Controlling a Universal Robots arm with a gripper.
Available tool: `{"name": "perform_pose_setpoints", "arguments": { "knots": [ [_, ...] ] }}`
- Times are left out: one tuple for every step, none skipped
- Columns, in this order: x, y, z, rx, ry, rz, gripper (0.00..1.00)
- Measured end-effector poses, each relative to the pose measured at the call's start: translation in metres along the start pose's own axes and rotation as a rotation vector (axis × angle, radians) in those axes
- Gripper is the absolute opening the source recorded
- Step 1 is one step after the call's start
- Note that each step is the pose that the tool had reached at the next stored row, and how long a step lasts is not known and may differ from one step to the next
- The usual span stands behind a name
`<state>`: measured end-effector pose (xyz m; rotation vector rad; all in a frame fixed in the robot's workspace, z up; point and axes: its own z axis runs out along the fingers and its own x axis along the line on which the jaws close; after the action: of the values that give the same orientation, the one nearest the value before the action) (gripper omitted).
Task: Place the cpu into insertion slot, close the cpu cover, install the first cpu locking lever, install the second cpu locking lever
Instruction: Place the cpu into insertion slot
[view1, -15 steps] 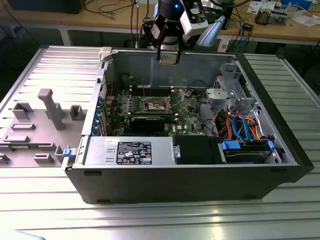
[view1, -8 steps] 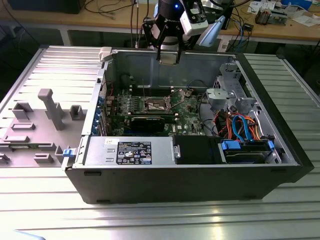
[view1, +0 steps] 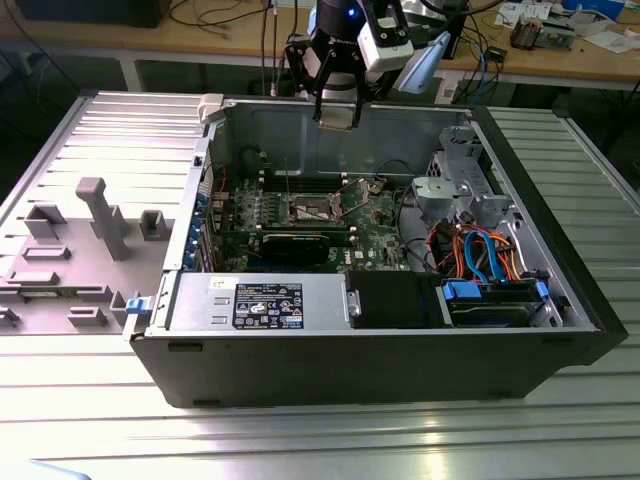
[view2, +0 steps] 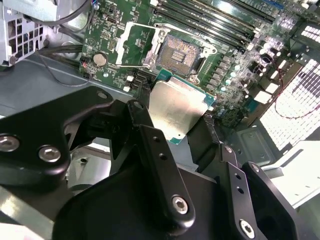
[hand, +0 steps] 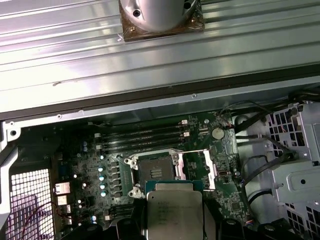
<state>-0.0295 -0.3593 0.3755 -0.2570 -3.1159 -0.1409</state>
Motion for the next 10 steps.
{"name": "perform_pose_setpoints", "arguments": {
  "knots": [
    [0.0, 0.0, 0.0, -0.0003, -0.0009, 0.01, 0.54],
    [0.0, 0.0, 0.0001, -0.0004, -0.0018, 0.02, 0.54],
    [0.0, 0.0, 0.0001, -0.0005, -0.0023, 0.027, 0.54],
    [0.0, 0.0, 0.0001, -0.0005, -0.0024, 0.028, 0.54],
    [0.0, 0.0, 0.0001, -0.0005, -0.0024, 0.028, 0.54],
    [0.0, 0.0, 0.0001, -0.0006, -0.0024, 0.028, 0.54],
    [0.0, 0.0, 0.0001, -0.0005, -0.0025, 0.028, 0.54],
    [0.0, 0.0, 0.0001, -0.0005, -0.0025, 0.028, 0.54],
    [0.0, 0.0, 0.0, -0.0005, -0.0025, 0.028, 0.54],
    [0.0, 0.0, 0.0001, -0.0005, -0.0025, 0.028, 0.54]
  ]
}}
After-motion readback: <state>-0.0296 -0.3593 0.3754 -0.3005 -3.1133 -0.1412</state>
